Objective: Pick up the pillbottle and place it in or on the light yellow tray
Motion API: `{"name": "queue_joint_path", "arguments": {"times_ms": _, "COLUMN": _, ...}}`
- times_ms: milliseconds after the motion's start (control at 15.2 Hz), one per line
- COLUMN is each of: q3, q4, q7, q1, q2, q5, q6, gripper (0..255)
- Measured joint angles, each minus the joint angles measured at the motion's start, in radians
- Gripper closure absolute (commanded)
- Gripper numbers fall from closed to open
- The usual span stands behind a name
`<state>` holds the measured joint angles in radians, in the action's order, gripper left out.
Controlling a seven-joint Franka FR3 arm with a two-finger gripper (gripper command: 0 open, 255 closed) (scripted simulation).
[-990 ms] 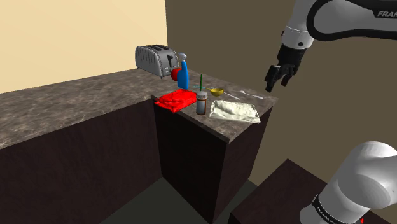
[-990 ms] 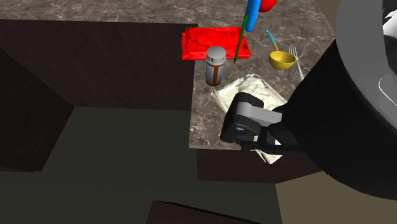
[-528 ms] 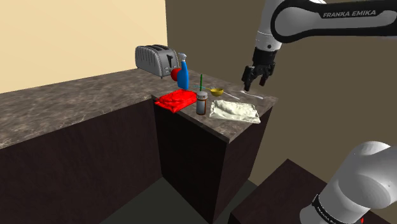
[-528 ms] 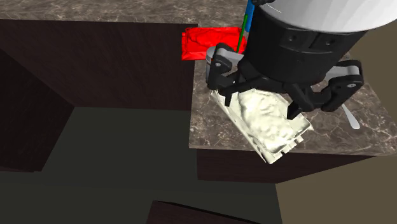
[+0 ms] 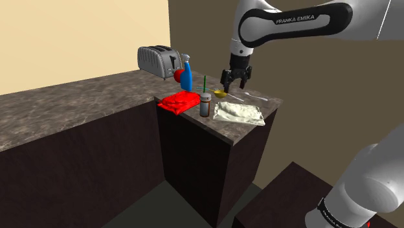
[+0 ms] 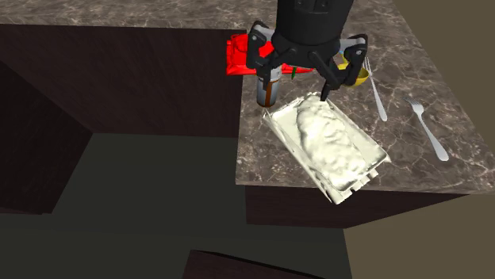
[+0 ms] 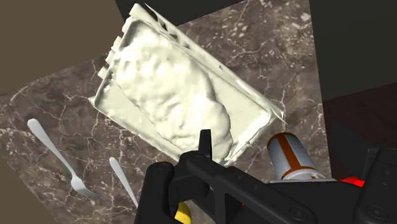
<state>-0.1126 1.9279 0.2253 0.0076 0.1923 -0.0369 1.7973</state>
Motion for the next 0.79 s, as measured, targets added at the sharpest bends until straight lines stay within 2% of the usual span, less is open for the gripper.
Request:
{"name": "queue_joint_path", "arguments": {"times_ms": 264, "q3": -0.012, "q4": -0.14, "q7": 0.021, "q1": 0.006, "q2": -0.157, "q5": 0.0, "q6": -0.003, "gripper": 0}}
{"name": "queue_joint_path", "arguments": {"times_ms": 792, "q3": -0.03, "q4": -0.533, "q7": 0.067, "q1": 0.038, "q2": -0.51, "q5": -0.015, "q6": -0.082, "gripper": 0}}
